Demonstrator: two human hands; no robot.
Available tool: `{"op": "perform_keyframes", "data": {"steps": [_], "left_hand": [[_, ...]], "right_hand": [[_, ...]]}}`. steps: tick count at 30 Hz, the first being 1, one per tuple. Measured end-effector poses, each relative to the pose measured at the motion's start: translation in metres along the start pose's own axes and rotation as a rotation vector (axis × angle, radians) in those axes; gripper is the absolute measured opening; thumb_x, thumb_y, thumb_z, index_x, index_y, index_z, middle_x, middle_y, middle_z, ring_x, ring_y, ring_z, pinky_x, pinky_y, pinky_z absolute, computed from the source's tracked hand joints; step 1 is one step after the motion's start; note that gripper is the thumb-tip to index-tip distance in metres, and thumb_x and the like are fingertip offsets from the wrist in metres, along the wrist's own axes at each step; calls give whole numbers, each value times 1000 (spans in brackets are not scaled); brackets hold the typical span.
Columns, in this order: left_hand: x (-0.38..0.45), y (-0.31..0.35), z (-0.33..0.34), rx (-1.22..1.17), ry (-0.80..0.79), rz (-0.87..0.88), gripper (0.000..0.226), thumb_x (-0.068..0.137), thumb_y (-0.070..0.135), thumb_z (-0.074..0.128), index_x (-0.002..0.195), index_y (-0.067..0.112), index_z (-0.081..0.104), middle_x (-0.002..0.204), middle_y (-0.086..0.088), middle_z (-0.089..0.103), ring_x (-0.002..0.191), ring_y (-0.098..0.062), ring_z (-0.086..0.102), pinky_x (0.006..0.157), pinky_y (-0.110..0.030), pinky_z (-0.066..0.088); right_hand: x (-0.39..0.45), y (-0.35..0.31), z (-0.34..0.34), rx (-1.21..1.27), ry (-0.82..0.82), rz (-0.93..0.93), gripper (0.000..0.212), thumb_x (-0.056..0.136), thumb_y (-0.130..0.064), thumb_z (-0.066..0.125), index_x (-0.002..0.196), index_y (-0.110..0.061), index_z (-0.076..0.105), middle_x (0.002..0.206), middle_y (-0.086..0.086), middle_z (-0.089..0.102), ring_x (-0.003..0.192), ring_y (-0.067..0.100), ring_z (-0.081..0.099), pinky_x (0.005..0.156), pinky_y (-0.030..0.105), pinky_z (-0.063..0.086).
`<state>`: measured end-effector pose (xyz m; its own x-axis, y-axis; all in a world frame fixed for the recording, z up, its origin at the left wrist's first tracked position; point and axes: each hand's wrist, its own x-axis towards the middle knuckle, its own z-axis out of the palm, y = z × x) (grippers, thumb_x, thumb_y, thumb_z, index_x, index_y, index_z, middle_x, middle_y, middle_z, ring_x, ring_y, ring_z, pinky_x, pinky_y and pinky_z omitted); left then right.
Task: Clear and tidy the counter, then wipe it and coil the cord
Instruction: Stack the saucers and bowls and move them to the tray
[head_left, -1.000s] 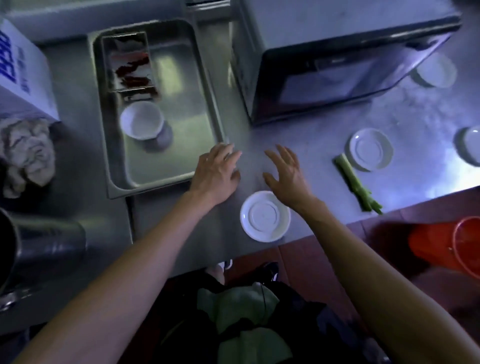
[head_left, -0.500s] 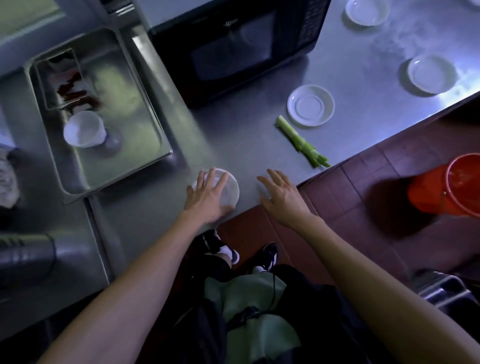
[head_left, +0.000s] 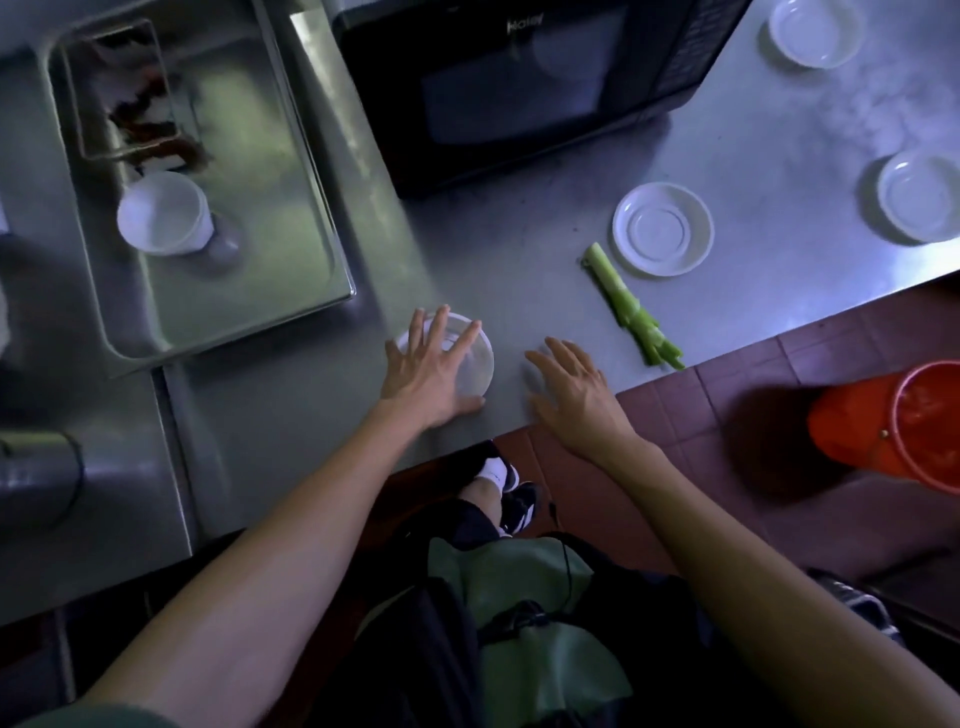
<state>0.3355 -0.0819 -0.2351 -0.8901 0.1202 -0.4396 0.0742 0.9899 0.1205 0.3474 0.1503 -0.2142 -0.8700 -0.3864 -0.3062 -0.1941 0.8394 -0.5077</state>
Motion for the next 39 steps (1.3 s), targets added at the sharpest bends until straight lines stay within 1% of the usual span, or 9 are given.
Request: {"op": "perform_keyframes", "data": {"steps": [6, 11, 14, 16, 21, 25, 27, 32, 39], "left_hand": [[30, 9, -19, -1, 84, 87, 105, 62, 80, 64, 150, 45, 18, 157, -3, 10, 142, -33, 15, 100, -59, 37], [61, 27, -45, -21, 123, 174, 104, 61, 81, 60, 149, 45, 18, 156, -3, 10, 140, -35, 17, 97, -59, 37], [75, 40, -64, -46, 116, 191, 108, 56, 78, 60, 150, 45, 17, 157, -2, 8, 144, -36, 14, 100, -61, 35], [83, 48, -72, -60, 115, 198, 108, 56, 76, 59, 150, 46, 16, 159, -2, 6, 145, -35, 10, 102, -60, 34], [98, 66, -76, -54, 137, 217, 107, 60, 79, 60, 150, 46, 14, 159, -3, 6, 145, -34, 9, 102, -59, 34], [111, 79, -74, -29, 125, 215, 107, 61, 78, 60, 151, 45, 12, 160, -4, 5, 146, -35, 8, 102, -60, 33], [117, 87, -74, -21, 105, 193, 107, 62, 78, 60, 152, 45, 11, 160, -3, 3, 147, -35, 6, 103, -60, 32], [125, 109, -80, 6, 61, 122, 105, 66, 79, 60, 152, 46, 9, 162, -3, 0, 148, -35, 3, 105, -60, 30], [125, 131, -82, -7, 14, -23, 105, 66, 78, 61, 153, 46, 12, 162, -1, 0, 149, -33, 2, 108, -60, 29]], "right_hand": [[36, 10, -37, -72, 22, 34, 58, 94, -25, 61, 148, -20, 43, 160, 12, 30, 149, 31, 23, 118, 46, 27], [61, 31, -70, -87, 78, 129, 60, 93, -30, 60, 149, -21, 40, 162, 7, 28, 147, 30, 25, 116, 48, 31], [68, 44, -83, -119, 77, 184, 69, 91, -32, 60, 154, -27, 32, 160, 8, 30, 145, 32, 27, 112, 50, 35], [72, 55, -89, -149, 40, 236, 70, 90, -34, 60, 153, -33, 29, 160, 9, 27, 146, 32, 23, 113, 51, 33], [87, 84, -101, -180, -20, 346, 69, 90, -39, 60, 151, -30, 30, 164, 6, 16, 151, 28, 11, 116, 51, 24], [101, 109, -114, -215, -24, 343, 73, 90, -41, 62, 153, -30, 27, 165, 7, 13, 151, 30, 9, 115, 51, 24], [108, 120, -119, -261, -36, 329, 81, 89, -42, 64, 155, -32, 18, 166, 7, 7, 152, 31, 5, 115, 50, 22], [133, 141, -129, -351, -137, 244, 105, 81, -59, 68, 157, -38, -1, 167, 6, -12, 153, 33, -8, 119, 54, 13], [160, 161, -141, -346, -173, 69, 119, 68, -75, 68, 155, -39, -4, 165, 7, -17, 151, 39, -15, 116, 67, 8]]}}
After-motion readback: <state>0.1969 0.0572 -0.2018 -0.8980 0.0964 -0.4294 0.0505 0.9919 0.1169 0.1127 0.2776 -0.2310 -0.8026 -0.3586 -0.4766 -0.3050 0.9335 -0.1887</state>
